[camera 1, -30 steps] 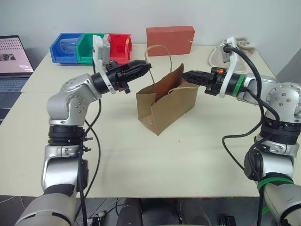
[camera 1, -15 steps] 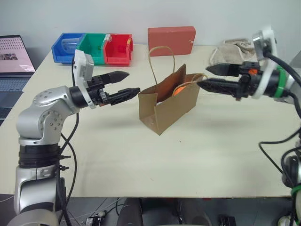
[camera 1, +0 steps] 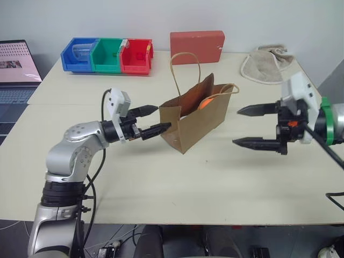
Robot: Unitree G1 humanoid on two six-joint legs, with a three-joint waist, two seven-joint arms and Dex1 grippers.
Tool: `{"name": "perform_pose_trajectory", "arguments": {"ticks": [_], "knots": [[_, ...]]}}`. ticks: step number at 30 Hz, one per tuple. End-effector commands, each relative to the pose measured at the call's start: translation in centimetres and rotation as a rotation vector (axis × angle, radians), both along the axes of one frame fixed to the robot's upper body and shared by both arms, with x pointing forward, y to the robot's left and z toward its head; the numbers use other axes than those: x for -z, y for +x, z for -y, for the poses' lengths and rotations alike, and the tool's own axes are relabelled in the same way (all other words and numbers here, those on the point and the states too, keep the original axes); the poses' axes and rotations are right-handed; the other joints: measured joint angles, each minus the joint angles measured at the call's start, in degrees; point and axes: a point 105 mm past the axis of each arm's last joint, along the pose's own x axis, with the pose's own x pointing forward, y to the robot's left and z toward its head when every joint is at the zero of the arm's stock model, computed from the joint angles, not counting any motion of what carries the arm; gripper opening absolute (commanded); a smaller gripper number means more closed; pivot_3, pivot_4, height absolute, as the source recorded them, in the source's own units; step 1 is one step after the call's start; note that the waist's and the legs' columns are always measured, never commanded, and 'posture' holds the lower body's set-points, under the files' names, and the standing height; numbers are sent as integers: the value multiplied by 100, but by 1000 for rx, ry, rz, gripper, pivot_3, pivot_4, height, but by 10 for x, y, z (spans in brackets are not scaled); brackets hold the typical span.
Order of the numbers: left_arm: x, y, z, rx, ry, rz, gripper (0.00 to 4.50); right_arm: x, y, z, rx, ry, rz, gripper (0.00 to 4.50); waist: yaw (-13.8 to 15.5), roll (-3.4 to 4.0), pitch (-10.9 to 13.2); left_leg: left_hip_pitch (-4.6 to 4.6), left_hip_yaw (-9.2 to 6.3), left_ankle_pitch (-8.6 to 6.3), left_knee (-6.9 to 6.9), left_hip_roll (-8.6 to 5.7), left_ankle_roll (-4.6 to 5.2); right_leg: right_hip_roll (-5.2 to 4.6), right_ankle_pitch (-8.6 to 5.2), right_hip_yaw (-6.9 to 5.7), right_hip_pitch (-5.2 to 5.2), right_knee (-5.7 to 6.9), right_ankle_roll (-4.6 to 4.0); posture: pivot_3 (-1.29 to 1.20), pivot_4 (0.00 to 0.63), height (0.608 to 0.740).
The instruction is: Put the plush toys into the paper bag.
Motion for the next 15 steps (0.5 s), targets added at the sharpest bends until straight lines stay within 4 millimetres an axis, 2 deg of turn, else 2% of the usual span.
{"name": "perform_pose_trajectory", "arguments": {"ticks": [1,9,15], "knots": [[-13,-9,5,38,-4,63,4465,-6,-4,-1,-9,-9,46,4500,0,0,0,0,-1,0,-1,0,0,0,0,-1,0,1,0,0,150,740],[-8,-18,19,37,-19,72,4465,1,-10,-9,-39,-15,35,4500,3,0,0,1,-2,0,-2,0,0,0,0,-1,1,1,0,0,150,740],[3,-7,33,-49,-29,79,4465,3,-10,-17,-56,-5,39,4500,12,0,0,1,-2,0,3,-1,0,0,1,-1,5,0,1,0,150,740]]}}
